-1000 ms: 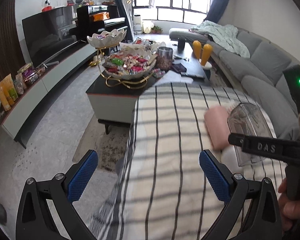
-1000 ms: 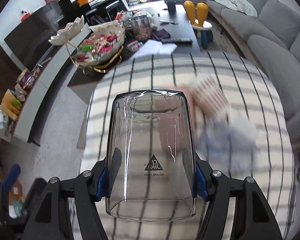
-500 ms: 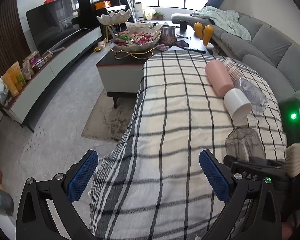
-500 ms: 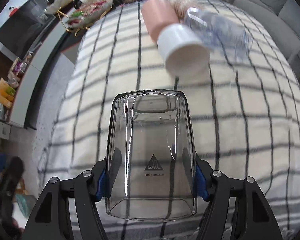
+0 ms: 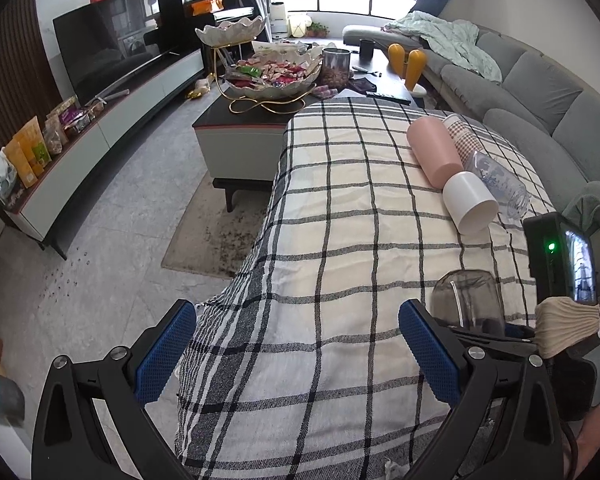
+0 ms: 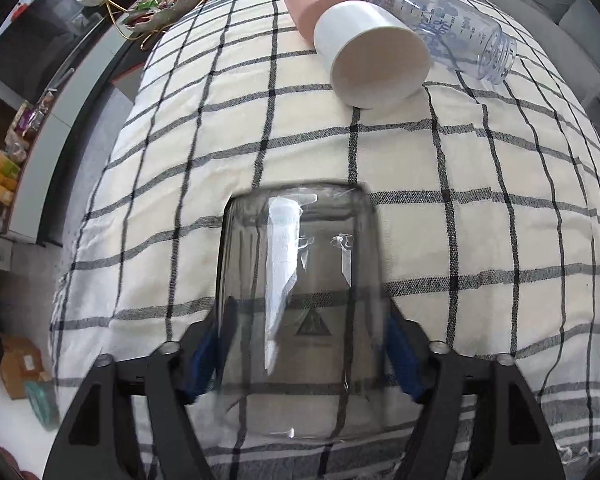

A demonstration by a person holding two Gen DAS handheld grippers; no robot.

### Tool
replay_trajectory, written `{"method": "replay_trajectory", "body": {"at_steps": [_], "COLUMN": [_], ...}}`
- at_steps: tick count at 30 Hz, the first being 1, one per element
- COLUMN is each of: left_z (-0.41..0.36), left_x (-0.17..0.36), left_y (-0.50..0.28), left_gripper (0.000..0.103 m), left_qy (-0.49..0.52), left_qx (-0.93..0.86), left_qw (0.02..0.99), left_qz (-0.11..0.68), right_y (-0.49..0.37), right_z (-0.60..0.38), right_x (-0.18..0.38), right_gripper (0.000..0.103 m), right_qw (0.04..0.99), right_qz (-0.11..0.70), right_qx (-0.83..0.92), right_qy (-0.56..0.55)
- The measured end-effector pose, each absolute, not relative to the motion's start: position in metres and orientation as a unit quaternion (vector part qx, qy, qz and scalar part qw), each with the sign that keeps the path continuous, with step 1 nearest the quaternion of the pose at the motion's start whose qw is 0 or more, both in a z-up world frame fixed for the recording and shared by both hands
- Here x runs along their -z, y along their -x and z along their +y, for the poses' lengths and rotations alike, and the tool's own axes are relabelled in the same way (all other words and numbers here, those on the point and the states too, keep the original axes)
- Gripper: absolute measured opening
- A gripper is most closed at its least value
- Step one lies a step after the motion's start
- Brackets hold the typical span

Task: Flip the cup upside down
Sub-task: 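Lift the clear cup with the right gripper, set it down, open, then close the left gripper around the clear cup on the table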

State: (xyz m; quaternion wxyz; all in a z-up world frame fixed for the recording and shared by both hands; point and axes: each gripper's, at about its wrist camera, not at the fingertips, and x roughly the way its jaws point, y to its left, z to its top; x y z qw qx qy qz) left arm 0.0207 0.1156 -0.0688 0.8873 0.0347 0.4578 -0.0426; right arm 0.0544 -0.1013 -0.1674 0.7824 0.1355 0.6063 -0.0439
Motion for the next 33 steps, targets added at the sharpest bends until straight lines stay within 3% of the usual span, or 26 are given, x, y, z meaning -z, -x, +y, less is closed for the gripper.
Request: {"method": "replay_trajectory", "body": {"at_steps": [2,7,16,24,33], "left_z": [0.114,0.105,0.026,-0.049,-0.081], "left_x": [0.065,0.056,0.059,0.092,0.146], "left_y": [-0.02,-0.022,-0.031,-0.066,-0.103], "left_gripper": [0.103,0.103,0.103,0.103,0.102], "left_qy": [-0.037,-0.035,-0.081,-0.153,-0.13], "left_qx": [0.042,0.045,0.082,0.102,0.075], "left_qw": [0.887,0.88,0.854,0.767,0.65], "left_qz": [0.458,0.471,0.508,0.614,0.745], "right_y": [-0.053,-0.044,-0.001,0.008,-0.013], "right_z": [-0.1,-0.11,-0.214,-0.262,-0.303], "right_x": [0.154,0.13,0.078,0.046,0.064], "right_gripper": [0.084,0.085,0.09,0.091,0.092], "right_qw": [0.791,0.801,0.828,0.849,0.831], "right_qz": [0.596,0.58,0.519,0.477,0.491], "right_qx": [0.037,0.026,0.115,0.159,0.154], "right_qy": [-0.131,-0.145,-0.179,-0.163,-0.213]}}
